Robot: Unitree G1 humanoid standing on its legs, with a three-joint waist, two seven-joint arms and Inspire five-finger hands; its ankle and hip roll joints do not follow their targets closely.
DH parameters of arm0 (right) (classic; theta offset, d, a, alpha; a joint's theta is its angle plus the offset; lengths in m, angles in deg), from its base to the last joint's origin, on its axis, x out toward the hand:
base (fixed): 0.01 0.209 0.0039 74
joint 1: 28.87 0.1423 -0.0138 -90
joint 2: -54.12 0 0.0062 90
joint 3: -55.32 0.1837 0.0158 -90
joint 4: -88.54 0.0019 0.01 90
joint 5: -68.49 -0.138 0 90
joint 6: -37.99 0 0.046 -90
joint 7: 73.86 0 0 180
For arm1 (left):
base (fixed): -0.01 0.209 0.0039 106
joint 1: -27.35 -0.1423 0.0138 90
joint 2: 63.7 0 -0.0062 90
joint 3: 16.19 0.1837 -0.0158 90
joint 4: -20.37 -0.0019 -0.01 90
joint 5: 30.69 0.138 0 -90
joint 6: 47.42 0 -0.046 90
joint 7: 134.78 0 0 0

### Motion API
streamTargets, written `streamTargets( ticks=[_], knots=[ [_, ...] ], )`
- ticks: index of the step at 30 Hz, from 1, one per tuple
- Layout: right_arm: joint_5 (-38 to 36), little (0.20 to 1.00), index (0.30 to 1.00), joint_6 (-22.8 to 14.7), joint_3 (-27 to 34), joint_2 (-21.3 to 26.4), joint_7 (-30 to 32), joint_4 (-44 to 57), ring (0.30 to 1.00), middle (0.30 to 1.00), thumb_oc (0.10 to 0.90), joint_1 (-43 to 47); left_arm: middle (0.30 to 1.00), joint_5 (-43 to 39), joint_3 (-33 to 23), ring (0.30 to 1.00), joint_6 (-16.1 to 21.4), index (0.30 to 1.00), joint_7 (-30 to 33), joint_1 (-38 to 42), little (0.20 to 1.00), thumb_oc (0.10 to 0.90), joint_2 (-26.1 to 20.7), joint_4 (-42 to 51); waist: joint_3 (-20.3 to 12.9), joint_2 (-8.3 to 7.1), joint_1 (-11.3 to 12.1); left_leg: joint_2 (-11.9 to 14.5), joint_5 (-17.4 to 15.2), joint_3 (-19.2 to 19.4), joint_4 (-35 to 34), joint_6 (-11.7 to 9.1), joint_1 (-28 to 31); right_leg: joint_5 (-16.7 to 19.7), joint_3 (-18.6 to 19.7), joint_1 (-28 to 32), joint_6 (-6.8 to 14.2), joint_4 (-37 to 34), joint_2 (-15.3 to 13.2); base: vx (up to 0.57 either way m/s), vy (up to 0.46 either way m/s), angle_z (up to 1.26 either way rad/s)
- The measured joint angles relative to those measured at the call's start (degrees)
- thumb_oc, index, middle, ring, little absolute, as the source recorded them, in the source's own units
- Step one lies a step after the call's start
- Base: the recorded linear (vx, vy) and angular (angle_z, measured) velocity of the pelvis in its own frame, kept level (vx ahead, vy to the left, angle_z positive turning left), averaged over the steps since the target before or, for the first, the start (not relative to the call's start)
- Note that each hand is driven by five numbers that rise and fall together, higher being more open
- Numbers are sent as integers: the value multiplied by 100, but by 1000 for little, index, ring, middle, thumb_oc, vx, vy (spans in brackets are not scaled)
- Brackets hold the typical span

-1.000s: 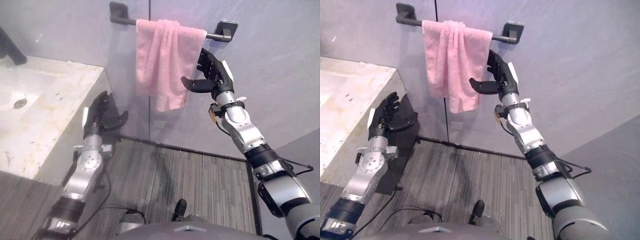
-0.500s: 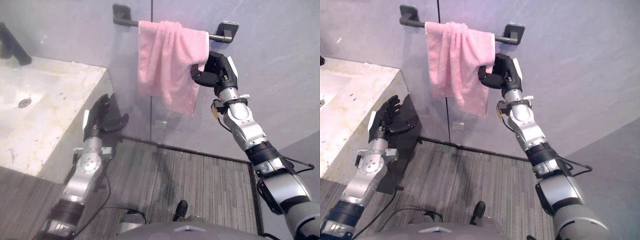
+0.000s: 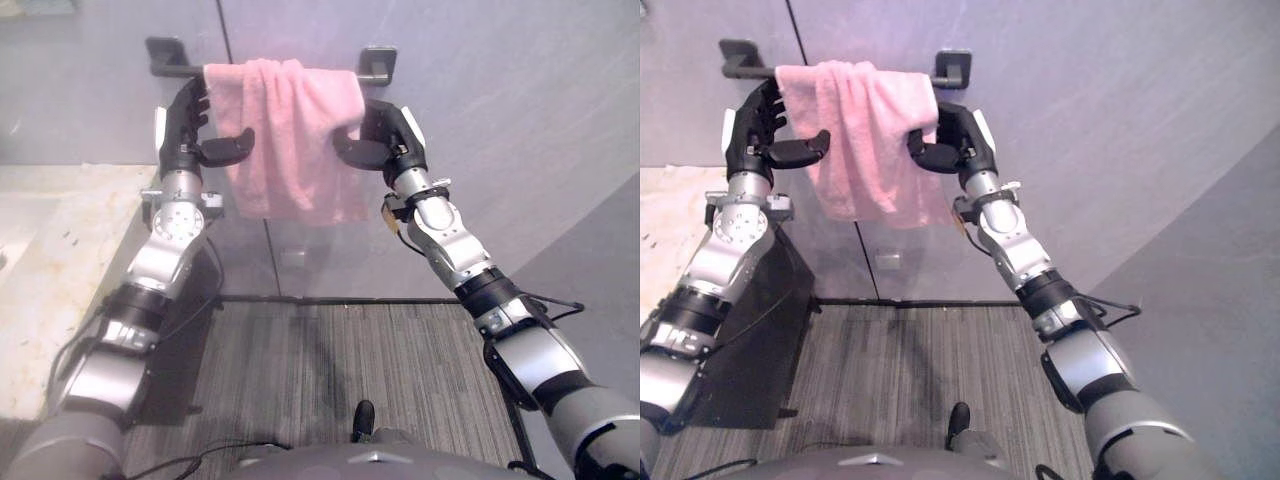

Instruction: Organize the bathroom.

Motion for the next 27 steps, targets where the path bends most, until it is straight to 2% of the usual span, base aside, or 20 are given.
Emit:
streamTargets(
  ticks=[4, 9, 10, 11, 12, 13, 18, 27],
  knots=[
    [-1, 300, 300, 0, -83, -1, -33, -22, 300, 300, 400, 4, 900, -204, 47, 900, -15, 900, 21, 5, 900, 800, -118, -35, -12, 20, -52, -4, -4, 34, -1, -7, 13, 0, 39, 0, 0, 0, 0, 13, 8, -3],
    [-161, 300, 300, 0, -103, -5, -27, -70, 300, 300, 400, 14, 900, -508, 47, 900, -273, 900, -154, 184, 900, 800, -156, -101, -34, 51, -47, -14, -18, 31, -62, -25, 35, 0, 46, -3, 0, 0, -2, 4, 5, 1],
    [-161, 305, 305, 1, -107, -8, -25, -89, 305, 305, 403, 18, 848, -520, 47, 848, -336, 848, -193, 200, 848, 765, -156, -100, -43, 64, -43, -15, -18, 28, -64, -25, 35, 0, 46, -4, 0, 0, -3, 0, 0, 0],
    [-160, 314, 314, 0, -132, -11, -25, -178, 314, 314, 409, 62, 589, -587, 47, 589, -394, 589, -268, 201, 589, 593, -157, -101, -65, 89, -39, -16, -19, 25, -65, -23, 35, 0, 46, -3, 0, 0, -4, 0, 0, 0],
    [-160, 314, 314, 1, -148, -10, -26, -211, 314, 314, 409, 85, 554, -606, 47, 554, -433, 554, -307, 201, 554, 569, -157, -100, -73, 102, -39, -16, -20, 24, -65, -22, 34, 0, 46, -4, 0, 0, -3, 0, 0, 0],
    [-160, 316, 316, 1, -152, -10, -26, -214, 316, 316, 411, 88, 300, -607, 47, 300, -456, 300, -328, 202, 300, 400, -159, -100, -77, 108, -39, -15, -20, 23, -65, -22, 34, 0, 46, -3, 0, 0, -2, 0, 0, 0],
    [-158, 324, 324, 1, -182, -13, -26, -216, 324, 324, 416, 107, 300, -614, 272, 300, -731, 300, -687, 212, 300, 400, -187, -148, -82, 117, -74, -15, -20, 33, -64, -22, 35, 0, 55, -10, 0, 0, 0, 0, 0, 0],
    [-138, 324, 324, 1, -266, -11, -66, -221, 324, 324, 416, 107, 300, -635, 367, 300, -859, 300, -989, 346, 300, 400, -343, -245, -82, 119, -140, -15, -20, 52, -61, -22, 37, 0, 74, -17, 0, 1, 3, 1, 4, -1]
  ],
)
